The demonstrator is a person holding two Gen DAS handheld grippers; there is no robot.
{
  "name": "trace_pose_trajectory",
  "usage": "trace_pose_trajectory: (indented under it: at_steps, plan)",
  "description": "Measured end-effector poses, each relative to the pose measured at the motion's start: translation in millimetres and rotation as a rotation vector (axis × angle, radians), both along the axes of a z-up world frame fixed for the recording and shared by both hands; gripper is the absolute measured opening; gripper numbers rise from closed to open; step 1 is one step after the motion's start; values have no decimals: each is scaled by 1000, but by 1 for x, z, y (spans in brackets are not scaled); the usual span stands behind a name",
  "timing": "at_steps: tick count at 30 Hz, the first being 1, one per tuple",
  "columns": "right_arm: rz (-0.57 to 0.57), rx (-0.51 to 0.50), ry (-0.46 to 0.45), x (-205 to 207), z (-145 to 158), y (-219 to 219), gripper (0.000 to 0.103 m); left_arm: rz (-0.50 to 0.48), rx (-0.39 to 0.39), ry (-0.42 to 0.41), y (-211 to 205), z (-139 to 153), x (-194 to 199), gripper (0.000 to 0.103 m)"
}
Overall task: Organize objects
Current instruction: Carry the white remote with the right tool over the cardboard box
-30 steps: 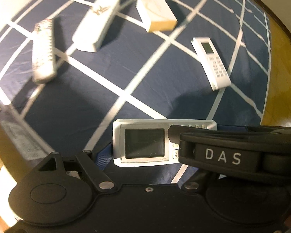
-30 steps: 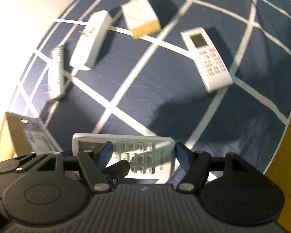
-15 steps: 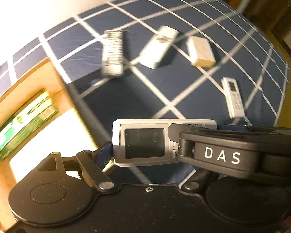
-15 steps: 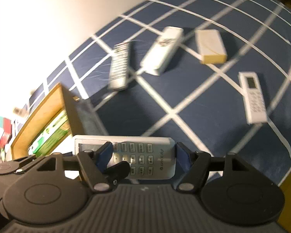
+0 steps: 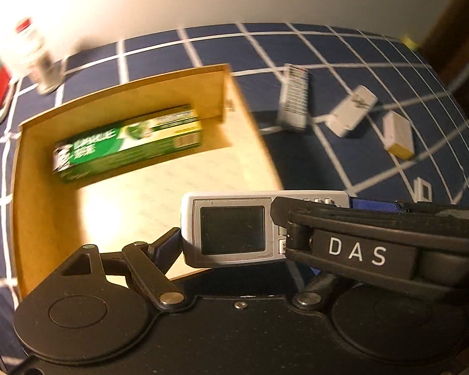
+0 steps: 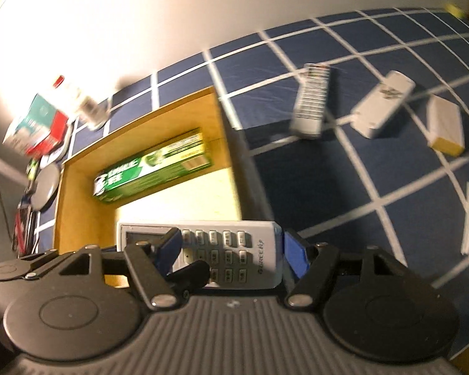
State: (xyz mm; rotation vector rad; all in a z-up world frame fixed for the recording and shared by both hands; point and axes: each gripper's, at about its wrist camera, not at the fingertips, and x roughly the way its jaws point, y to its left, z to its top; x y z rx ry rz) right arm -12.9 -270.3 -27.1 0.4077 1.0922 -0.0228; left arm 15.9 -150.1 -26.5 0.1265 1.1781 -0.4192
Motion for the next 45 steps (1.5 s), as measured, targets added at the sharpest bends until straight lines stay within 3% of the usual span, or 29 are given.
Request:
trace_pose_trajectory:
  at_steps: [16, 45]
  plan:
    - [229, -20, 34, 60, -12, 68, 70, 213, -14, 40, 66, -14, 34, 79]
    - [299, 10, 190, 162, -102, 94, 70, 254, 23, 190, 92, -97, 127, 79]
